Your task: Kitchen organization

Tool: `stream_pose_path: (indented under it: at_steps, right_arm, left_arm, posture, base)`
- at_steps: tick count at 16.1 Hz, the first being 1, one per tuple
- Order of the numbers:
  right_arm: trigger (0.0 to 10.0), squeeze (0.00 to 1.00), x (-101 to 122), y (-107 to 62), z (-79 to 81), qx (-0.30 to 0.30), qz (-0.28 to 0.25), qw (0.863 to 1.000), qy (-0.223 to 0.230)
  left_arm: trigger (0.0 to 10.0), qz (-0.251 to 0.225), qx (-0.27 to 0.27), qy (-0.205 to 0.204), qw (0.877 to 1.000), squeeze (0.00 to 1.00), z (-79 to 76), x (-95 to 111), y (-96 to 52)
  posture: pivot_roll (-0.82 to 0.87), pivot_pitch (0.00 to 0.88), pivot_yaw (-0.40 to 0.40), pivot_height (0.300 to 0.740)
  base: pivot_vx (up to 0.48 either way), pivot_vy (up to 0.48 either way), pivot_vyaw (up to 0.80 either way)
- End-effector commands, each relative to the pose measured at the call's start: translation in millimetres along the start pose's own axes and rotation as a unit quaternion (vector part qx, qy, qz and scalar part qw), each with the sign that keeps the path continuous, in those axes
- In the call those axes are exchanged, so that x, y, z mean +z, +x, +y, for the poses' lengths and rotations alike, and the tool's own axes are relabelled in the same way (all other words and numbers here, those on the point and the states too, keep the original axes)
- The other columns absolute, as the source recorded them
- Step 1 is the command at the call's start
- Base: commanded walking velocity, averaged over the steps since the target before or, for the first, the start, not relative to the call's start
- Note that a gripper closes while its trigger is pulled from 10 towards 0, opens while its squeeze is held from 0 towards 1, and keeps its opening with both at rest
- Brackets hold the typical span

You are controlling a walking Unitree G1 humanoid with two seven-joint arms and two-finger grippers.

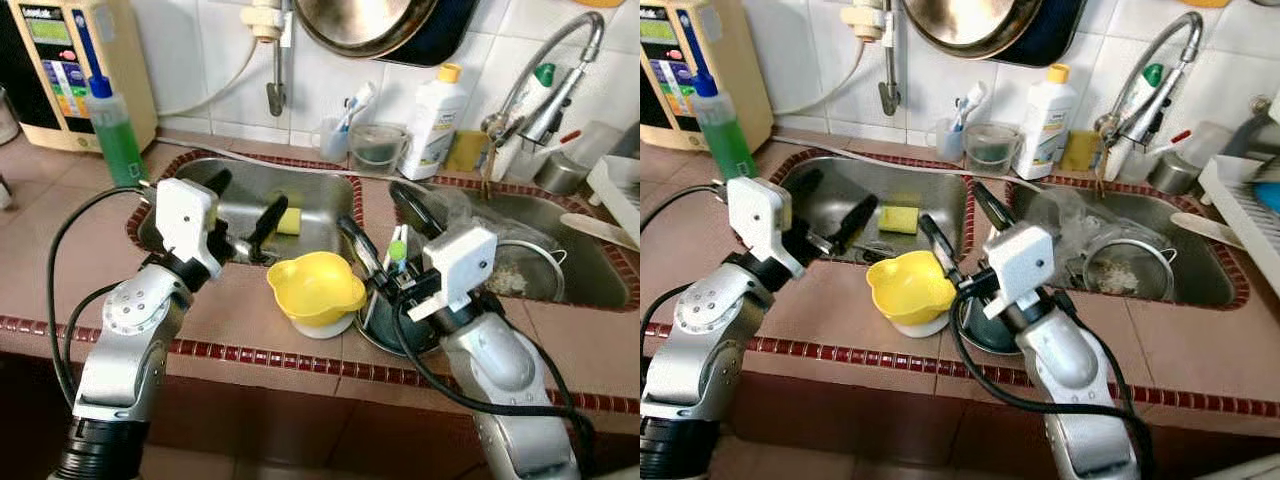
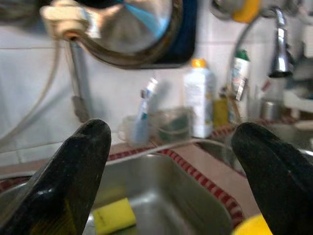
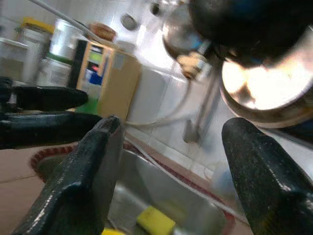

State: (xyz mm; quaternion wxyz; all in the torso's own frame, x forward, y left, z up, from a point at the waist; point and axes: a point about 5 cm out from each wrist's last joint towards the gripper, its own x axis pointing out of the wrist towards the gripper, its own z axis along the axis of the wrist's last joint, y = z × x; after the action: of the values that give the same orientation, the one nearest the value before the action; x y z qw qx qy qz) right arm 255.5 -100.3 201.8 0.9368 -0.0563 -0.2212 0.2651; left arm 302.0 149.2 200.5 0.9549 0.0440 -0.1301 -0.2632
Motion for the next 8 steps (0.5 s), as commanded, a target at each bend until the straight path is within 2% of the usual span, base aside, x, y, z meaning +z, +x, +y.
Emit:
stream_pose_path:
  at_steps: [1, 3, 8]
  right_arm:
    - [10.0, 0.00, 5, 0.2, -7.8, -0.027, -0.004, 1.000, -0.002]
    - [10.0, 0.00, 4, 5.6, -22.9, -0.084, 0.009, 0.996, 0.018]
    - [10.0, 0.00, -5, 14.0, -37.5, -0.128, 0.044, 0.990, 0.038]
  left_arm:
    - [10.0, 0.007, -0.024, 0.003, 1.000, 0.00, -5.9, 0, 2.2]
    - [10.0, 0.015, -0.079, -0.002, 0.997, 0.00, -24.1, 2, 3.5]
    - [10.0, 0.030, -0.186, -0.007, 0.982, 0.00, -54.7, 7, -5.4]
  posture:
    - [-0.07, 0.000, -0.028, 0.740]
    - [-0.07, 0.000, -0.022, 0.740]
    - [-0.06, 0.000, -0.025, 0.740]
  base:
    - [0.000, 0.000, 0.00]
    - [0.000, 0.000, 0.00]
    - [0.000, 0.000, 0.00]
